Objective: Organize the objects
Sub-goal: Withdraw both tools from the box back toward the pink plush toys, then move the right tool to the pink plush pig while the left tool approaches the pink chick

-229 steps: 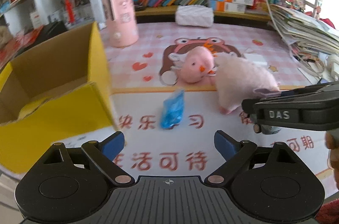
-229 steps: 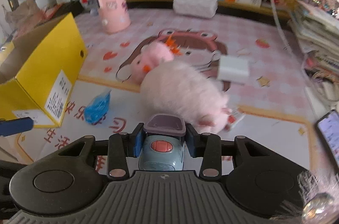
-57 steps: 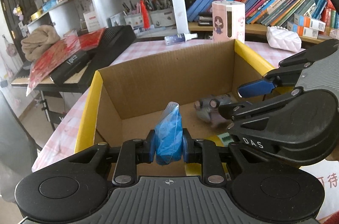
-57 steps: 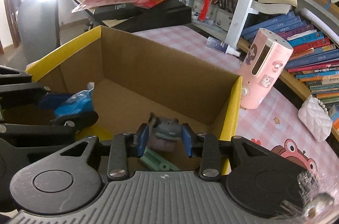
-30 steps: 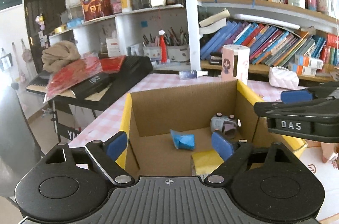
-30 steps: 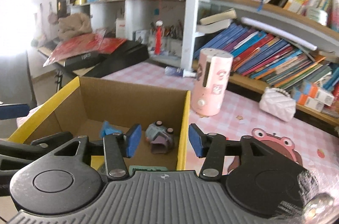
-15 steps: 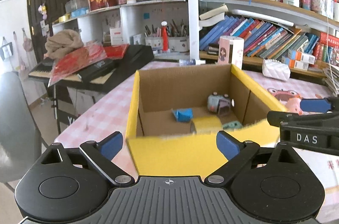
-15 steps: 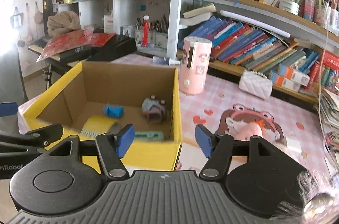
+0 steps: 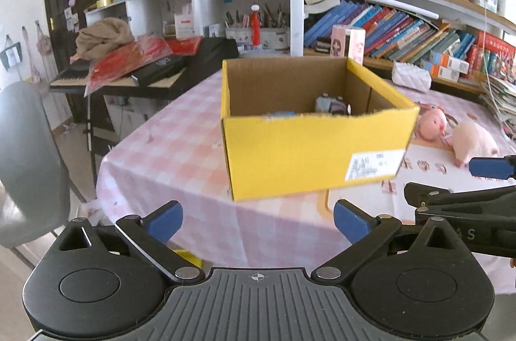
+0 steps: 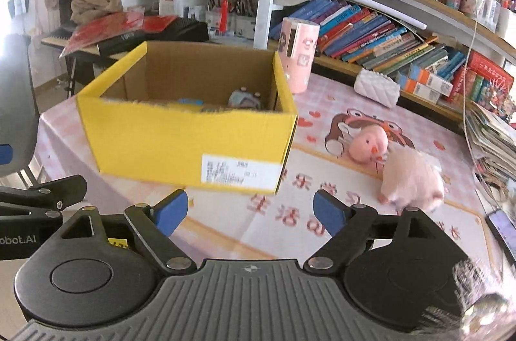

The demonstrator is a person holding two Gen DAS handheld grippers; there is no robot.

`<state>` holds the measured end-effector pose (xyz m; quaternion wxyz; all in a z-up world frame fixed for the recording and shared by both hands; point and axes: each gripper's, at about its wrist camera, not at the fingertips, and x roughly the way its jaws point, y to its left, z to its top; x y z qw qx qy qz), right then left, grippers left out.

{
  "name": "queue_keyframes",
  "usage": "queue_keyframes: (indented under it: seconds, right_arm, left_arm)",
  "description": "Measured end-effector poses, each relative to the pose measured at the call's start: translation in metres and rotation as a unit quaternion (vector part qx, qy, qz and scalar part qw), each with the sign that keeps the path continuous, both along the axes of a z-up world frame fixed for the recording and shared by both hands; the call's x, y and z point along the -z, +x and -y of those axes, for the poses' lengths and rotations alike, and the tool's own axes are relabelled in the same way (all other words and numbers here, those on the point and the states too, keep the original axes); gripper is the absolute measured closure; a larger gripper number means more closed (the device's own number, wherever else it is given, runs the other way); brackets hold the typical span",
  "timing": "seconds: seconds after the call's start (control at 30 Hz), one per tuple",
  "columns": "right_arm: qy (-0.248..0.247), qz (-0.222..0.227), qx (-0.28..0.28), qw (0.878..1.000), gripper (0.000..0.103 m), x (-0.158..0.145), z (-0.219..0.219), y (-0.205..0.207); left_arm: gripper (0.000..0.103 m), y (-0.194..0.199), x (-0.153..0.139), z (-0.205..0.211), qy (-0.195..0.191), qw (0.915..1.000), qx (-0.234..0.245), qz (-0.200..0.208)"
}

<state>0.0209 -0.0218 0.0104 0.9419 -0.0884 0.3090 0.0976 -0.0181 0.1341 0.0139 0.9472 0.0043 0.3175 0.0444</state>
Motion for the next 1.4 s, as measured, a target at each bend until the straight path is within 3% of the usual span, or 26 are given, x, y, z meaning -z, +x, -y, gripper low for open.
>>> queue_keyframes:
  seconds: [0.33,0.6,1.17,1.4]
  right_arm:
    - [-0.007,-0.013,0.01,1.0,0.014,0.012,-0.001,-0.038]
    - [-0.006,-0.025,0.048,0.999,0.012,0.022,0.016,-0.061]
    - [-0.012,-0.033,0.176,0.984,0.01,0.025,0.092,-0.082]
    - [-0.012,-0.037,0.208,0.977,0.01,0.026,0.121,-0.076]
  left_arm:
    - [0.001,-0.029,0.011,0.001,0.003,0.9996,0.013,-0.025]
    - [0.001,-0.037,0.019,0.018,0.003,0.9978,0.051,-0.042]
    - [0.001,-0.019,0.023,0.094,0.004,0.9824,0.18,-0.049]
    - [0.001,-0.002,0.024,0.123,0.006,0.9773,0.205,-0.051]
